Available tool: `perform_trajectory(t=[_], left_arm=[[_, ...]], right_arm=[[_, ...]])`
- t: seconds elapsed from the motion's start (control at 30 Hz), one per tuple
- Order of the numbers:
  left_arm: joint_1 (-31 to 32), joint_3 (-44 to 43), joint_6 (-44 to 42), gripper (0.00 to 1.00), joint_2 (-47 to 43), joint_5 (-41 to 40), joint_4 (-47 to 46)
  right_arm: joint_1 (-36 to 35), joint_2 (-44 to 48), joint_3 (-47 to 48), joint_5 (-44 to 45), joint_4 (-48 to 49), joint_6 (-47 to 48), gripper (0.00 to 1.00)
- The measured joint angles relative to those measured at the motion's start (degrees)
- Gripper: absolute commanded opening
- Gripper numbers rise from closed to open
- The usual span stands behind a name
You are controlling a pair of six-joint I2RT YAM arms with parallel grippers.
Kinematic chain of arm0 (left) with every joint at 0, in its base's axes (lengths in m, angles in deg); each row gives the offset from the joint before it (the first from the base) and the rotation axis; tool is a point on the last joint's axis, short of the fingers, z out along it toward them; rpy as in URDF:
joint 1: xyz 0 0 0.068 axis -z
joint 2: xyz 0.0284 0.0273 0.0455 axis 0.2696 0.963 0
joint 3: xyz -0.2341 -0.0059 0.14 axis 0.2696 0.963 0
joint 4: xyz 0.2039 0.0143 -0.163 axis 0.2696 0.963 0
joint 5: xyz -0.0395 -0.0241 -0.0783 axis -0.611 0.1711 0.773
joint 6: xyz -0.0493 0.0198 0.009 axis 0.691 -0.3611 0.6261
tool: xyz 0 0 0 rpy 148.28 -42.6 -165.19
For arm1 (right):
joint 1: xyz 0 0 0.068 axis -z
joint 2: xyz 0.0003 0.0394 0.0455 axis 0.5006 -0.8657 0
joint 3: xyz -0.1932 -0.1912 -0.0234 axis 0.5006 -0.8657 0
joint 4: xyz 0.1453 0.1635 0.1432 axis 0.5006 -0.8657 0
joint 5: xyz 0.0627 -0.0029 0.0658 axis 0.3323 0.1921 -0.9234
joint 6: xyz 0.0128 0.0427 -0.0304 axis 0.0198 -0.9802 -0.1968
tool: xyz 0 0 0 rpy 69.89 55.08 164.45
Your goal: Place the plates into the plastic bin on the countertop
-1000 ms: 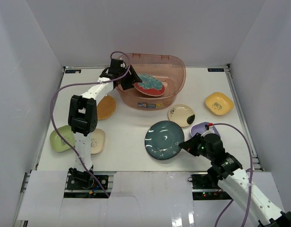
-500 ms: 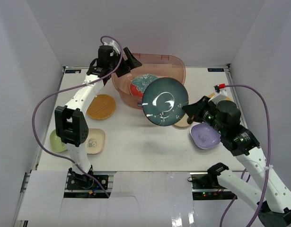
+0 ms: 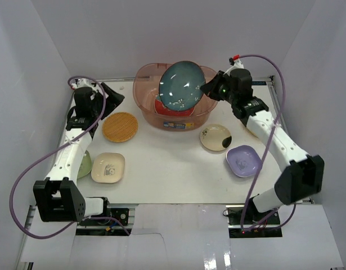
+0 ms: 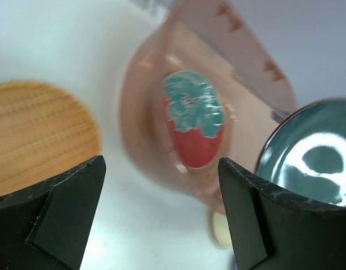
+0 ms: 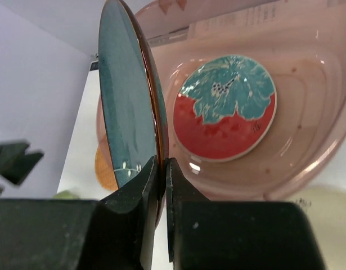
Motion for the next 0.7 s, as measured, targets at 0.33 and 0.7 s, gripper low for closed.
perform_trajectory(t=[0.33, 0.7], left_arm=[[-9.6, 17.3, -1.1, 0.91, -4.0, -8.2, 4.2], [-15.8, 17.4, -2.2, 0.84, 8.1, -6.7, 1.7]], right_arm=[[2.5, -24.6, 11.6, -5.3, 6.9, -1.3, 0.08], [3.1, -35.9, 15.4, -9.3, 8.3, -3.0, 0.08]])
